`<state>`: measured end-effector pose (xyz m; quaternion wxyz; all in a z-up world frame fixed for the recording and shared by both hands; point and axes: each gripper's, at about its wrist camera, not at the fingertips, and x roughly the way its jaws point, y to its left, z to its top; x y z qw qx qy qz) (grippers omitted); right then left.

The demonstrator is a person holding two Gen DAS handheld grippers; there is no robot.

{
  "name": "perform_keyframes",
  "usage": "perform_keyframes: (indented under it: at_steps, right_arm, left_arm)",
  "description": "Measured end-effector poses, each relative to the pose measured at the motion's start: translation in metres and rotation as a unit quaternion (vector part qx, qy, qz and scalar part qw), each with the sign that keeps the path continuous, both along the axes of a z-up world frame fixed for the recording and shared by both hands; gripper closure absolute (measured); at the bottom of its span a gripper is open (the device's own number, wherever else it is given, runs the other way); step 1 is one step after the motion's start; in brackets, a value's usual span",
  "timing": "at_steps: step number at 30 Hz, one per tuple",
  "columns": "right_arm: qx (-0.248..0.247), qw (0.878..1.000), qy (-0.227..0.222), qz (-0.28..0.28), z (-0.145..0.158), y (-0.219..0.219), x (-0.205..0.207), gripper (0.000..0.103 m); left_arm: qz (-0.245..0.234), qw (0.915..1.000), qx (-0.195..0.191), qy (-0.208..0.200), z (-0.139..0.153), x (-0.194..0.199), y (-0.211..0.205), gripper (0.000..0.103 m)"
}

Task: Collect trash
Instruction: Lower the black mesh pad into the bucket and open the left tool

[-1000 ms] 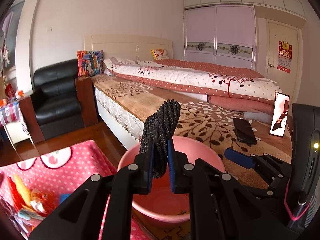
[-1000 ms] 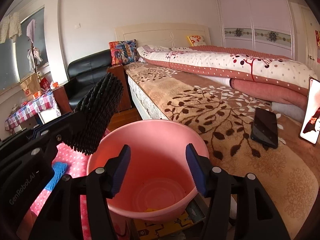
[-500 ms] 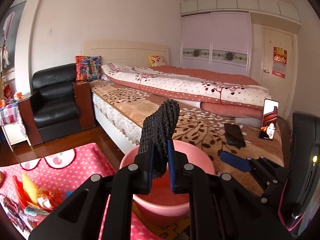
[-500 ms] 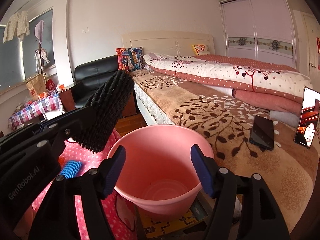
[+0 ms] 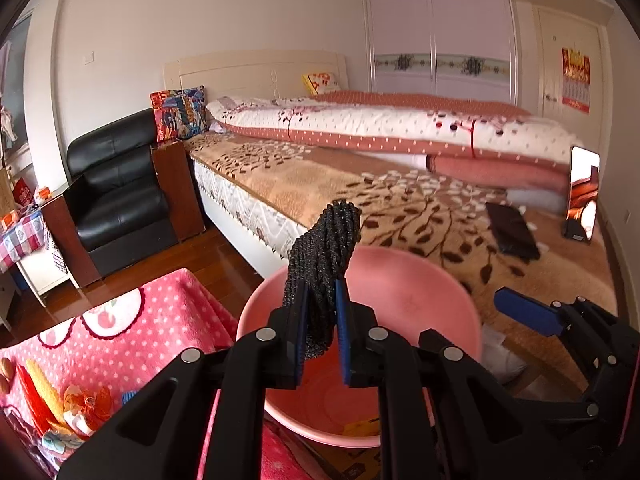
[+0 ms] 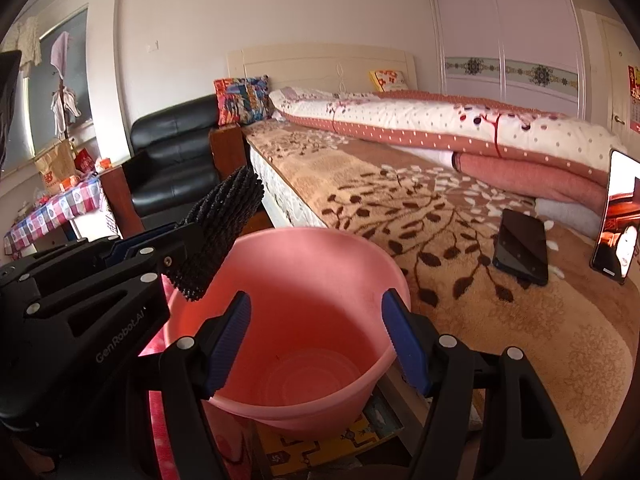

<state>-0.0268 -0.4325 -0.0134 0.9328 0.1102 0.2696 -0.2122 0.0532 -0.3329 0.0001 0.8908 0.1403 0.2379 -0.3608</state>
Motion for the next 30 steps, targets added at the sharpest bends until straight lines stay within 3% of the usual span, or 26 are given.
perform_keyframes:
  at_steps: [12,14,15,16,21,30]
  right_arm:
    - [0.029,0.999,0.014,-0.003,-0.016,-0.013,0.001,0.031]
    - [0.030,0.999,0.014,-0.002,-0.017,-0.012,-0.001,0.030]
    - [0.030,0.999,0.014,-0.002,-0.017,-0.012,-0.001,0.030]
    - [0.031,0.999,0.014,-0.002,-0.017,-0.012,-0.002,0.029]
    - [0.034,0.999,0.014,-0.004,-0.017,-0.014,-0.005,0.029]
    - [0.023,1.000,0.001,-0.001,-0.007,-0.006,-0.014,0.029]
  left_arm:
    - [-0.007,0.9994,0.035,0.001,-0.008,-0.001,-0.015,0.090]
    - [-0.009,0.9989,0.045,0.005,-0.009,0.000,-0.018,0.073]
    - [-0.009,0.9988,0.048,0.007,-0.010,0.000,-0.020,0.054]
    - [-0.014,0.9988,0.046,0.010,-0.011,0.000,-0.020,0.051]
    - [-0.022,0.9982,0.052,0.020,-0.013,-0.002,-0.024,0.051]
    - [-0.016,0.9987,0.048,-0.012,0.001,-0.014,-0.011,0.051]
